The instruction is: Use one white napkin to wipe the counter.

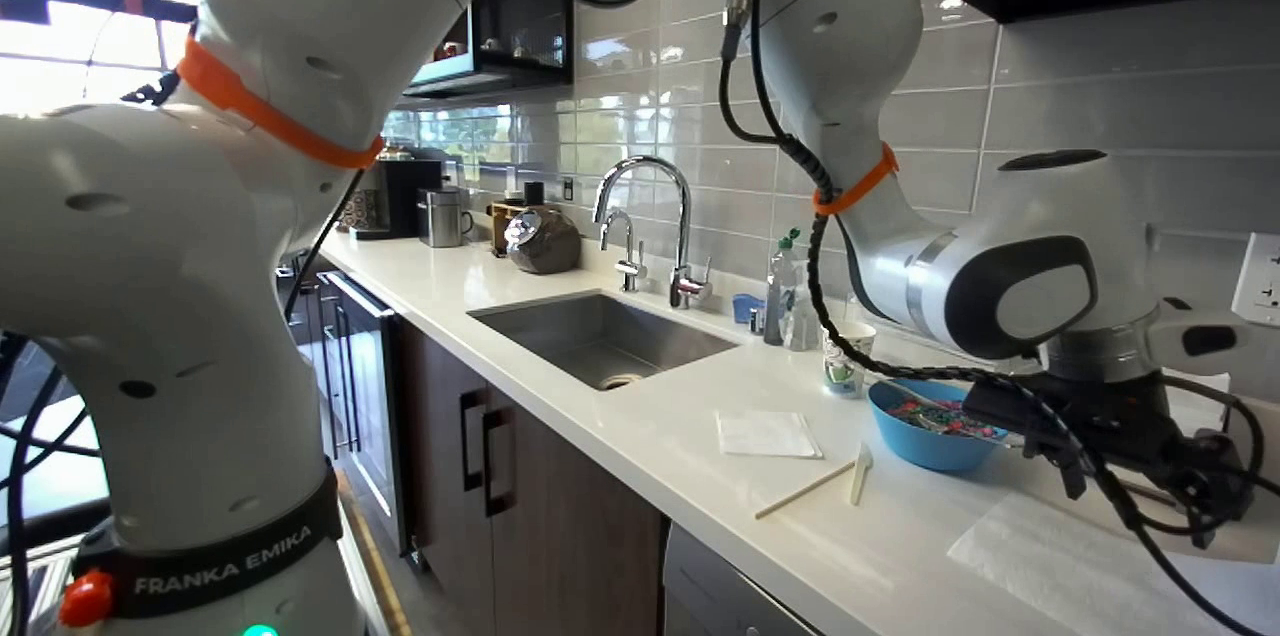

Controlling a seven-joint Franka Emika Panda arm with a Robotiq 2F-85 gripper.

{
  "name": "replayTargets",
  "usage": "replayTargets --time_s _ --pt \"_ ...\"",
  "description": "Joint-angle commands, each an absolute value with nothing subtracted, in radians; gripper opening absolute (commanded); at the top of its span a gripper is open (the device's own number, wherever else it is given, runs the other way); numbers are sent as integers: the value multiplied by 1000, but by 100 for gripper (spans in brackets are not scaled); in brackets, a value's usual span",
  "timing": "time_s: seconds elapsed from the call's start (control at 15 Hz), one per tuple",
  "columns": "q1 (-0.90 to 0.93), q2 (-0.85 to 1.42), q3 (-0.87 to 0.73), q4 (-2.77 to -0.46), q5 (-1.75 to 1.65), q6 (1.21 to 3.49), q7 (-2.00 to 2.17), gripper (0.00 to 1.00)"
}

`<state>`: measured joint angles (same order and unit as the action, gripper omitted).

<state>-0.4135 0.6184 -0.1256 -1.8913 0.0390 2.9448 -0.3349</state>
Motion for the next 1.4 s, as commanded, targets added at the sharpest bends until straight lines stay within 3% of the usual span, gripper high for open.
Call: replayTargets --time_s 0.0,0.6,0.67,0.73,0.87,1.33 --pt "-481 722 -84 -1761 -9 2867 -399 100" --pt "-620 852 59 -1614 7 2731 -569 100" --pt "-616 860 54 -1602 0 2705 -578 95" --pt "-606 866 40 -1591 -7 2681 -583 73" --pt "-588 872 19 -1572 -11 2649 -587 69" --pt "-577 849 5 -1563 3 2576 -607 14"
